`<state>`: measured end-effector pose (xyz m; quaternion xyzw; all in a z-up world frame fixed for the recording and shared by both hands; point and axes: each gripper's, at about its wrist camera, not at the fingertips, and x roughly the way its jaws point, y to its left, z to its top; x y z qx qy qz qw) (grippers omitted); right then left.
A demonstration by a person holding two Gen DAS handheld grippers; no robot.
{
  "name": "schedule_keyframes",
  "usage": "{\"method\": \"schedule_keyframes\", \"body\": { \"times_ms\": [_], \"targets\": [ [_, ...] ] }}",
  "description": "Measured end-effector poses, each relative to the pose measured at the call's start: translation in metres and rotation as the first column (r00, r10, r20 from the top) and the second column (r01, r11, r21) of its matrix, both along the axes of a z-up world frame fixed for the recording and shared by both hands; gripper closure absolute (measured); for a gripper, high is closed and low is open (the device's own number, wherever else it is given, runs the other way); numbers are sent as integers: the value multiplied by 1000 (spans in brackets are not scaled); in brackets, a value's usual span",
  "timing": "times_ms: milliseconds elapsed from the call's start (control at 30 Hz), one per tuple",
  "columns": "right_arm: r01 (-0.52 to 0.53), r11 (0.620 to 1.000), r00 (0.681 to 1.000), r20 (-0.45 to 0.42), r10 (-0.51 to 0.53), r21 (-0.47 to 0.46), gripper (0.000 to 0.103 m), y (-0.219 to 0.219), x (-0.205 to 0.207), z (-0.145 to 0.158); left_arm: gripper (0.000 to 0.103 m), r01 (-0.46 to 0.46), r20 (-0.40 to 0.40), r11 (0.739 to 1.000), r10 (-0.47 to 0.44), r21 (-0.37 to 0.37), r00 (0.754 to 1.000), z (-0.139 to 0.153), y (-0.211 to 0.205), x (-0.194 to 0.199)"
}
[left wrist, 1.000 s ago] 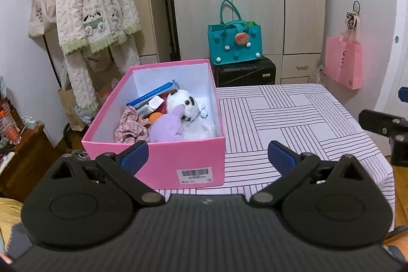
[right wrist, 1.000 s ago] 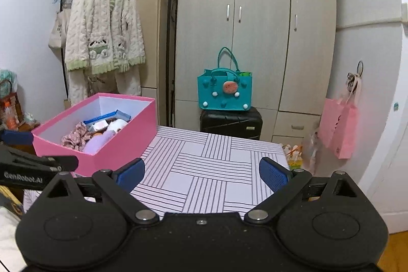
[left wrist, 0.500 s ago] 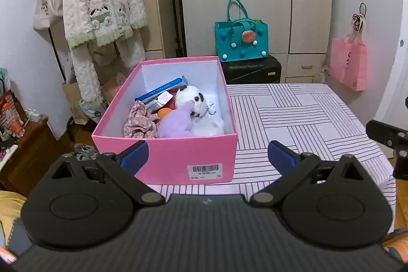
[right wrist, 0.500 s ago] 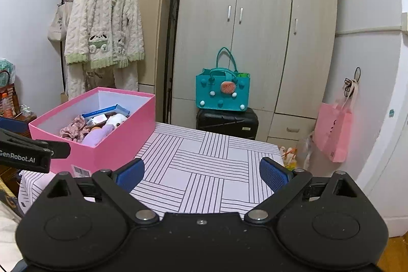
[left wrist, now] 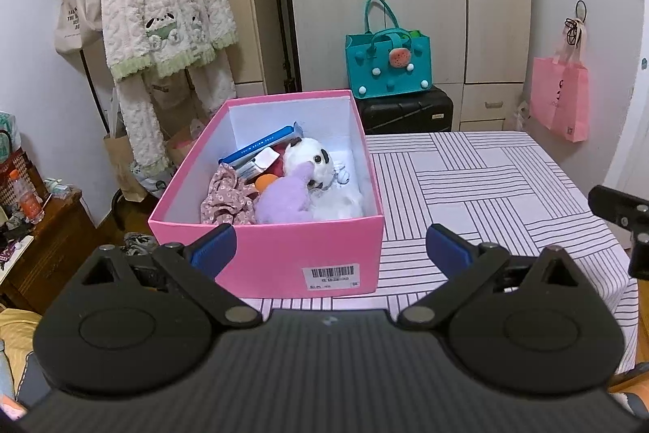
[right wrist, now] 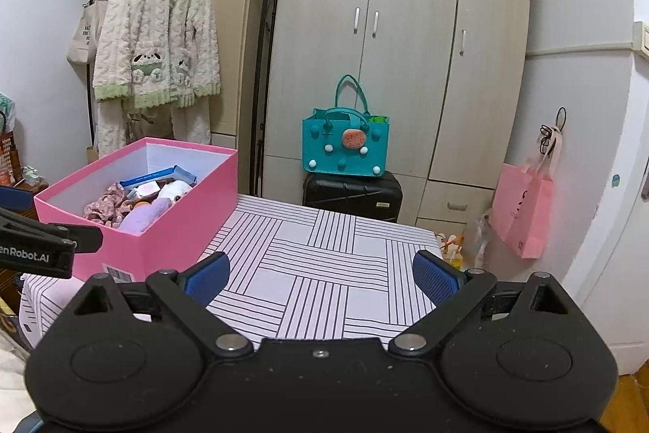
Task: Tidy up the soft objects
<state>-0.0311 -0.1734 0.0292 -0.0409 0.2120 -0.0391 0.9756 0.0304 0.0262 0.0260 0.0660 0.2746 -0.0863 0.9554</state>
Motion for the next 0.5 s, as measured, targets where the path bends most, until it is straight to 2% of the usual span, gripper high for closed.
{"method": "schedule_keyframes", "body": {
  "times_ms": [500],
  "targets": [
    [-2,1000,1000,-11,2,-7,4,-2,4,-2,2,-1,-5,1000,1,-13,1000,-1,1,3]
  ]
}}
